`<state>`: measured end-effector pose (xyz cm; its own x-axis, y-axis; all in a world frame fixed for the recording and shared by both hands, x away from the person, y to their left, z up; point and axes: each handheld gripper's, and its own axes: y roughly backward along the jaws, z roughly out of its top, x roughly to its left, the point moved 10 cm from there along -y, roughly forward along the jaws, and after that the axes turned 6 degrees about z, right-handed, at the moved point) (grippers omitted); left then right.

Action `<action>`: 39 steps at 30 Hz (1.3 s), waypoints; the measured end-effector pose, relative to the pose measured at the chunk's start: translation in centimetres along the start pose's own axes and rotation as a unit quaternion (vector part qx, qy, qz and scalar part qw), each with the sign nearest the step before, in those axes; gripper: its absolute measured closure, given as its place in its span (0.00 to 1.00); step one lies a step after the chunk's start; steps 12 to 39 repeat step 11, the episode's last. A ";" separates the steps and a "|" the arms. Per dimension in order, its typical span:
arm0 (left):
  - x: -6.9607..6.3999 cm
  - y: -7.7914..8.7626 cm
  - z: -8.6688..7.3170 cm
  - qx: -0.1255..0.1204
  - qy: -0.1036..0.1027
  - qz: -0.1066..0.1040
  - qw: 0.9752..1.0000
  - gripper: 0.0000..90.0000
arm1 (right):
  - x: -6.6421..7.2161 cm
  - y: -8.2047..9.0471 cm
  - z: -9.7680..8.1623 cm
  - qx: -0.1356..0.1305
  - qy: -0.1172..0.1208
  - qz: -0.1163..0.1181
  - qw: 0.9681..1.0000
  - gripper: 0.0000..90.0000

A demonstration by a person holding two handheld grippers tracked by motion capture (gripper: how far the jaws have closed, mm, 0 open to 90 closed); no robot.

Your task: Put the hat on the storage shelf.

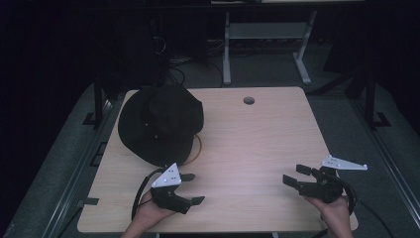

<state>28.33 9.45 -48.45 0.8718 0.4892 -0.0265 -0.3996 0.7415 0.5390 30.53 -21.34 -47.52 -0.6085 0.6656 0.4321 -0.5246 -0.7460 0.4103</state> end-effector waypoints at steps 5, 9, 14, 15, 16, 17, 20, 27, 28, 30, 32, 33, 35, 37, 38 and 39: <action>0.1 0.1 0.1 -0.003 0.005 0.001 1.000 0.23 | -0.2 0.2 -1.2 0.000 -0.004 -0.005 1.000 0.18; 0.1 0.4 0.4 -0.011 0.009 0.001 1.000 0.23 | 0.0 0.5 -1.9 -0.009 0.004 -0.010 1.000 0.18; 0.1 0.5 0.5 -0.012 0.011 0.001 1.000 0.23 | 0.3 0.7 -2.3 -0.013 0.008 -0.011 1.000 0.18; 0.1 0.5 0.5 -0.012 0.011 0.001 1.000 0.23 | 0.3 0.7 -2.3 -0.013 0.008 -0.011 1.000 0.18; 0.1 0.5 0.5 -0.012 0.011 0.001 1.000 0.23 | 0.3 0.7 -2.3 -0.013 0.008 -0.011 1.000 0.18; 0.1 0.5 0.5 -0.012 0.011 0.001 1.000 0.23 | 0.3 0.7 -2.3 -0.013 0.008 -0.011 1.000 0.18; 0.1 0.5 0.5 -0.012 0.011 0.001 1.000 0.23 | 0.3 0.7 -2.3 -0.013 0.008 -0.011 1.000 0.18; 0.1 0.5 0.5 -0.012 0.011 0.001 1.000 0.23 | 0.3 0.7 -2.3 -0.013 0.008 -0.011 1.000 0.18; 0.1 0.5 0.5 -0.012 0.011 0.001 1.000 0.23 | 0.3 0.7 -2.3 -0.013 0.008 -0.011 1.000 0.18; 0.1 0.5 0.5 -0.012 0.011 0.001 1.000 0.23 | 0.3 0.7 -2.3 -0.013 0.008 -0.011 1.000 0.18; 0.1 0.5 0.5 -0.012 0.011 0.001 1.000 0.23 | 0.3 0.7 -2.3 -0.013 0.008 -0.011 1.000 0.18; 0.1 0.5 0.5 -0.012 0.011 0.001 1.000 0.23 | 0.3 0.7 -2.3 -0.013 0.008 -0.011 1.000 0.18; 0.1 0.5 0.5 -0.012 0.011 0.001 1.000 0.23 | 0.3 0.7 -2.3 -0.013 0.008 -0.011 1.000 0.18; 0.1 0.5 0.5 -0.012 0.011 0.001 1.000 0.23 | 0.3 0.7 -2.3 -0.013 0.008 -0.011 1.000 0.18; 0.1 0.5 0.5 -0.012 0.011 0.001 1.000 0.23 | 0.3 0.7 -2.3 -0.013 0.008 -0.011 1.000 0.18; 0.1 0.5 0.5 -0.012 0.011 0.001 1.000 0.23 | 0.3 0.7 -2.3 -0.013 0.008 -0.011 1.000 0.18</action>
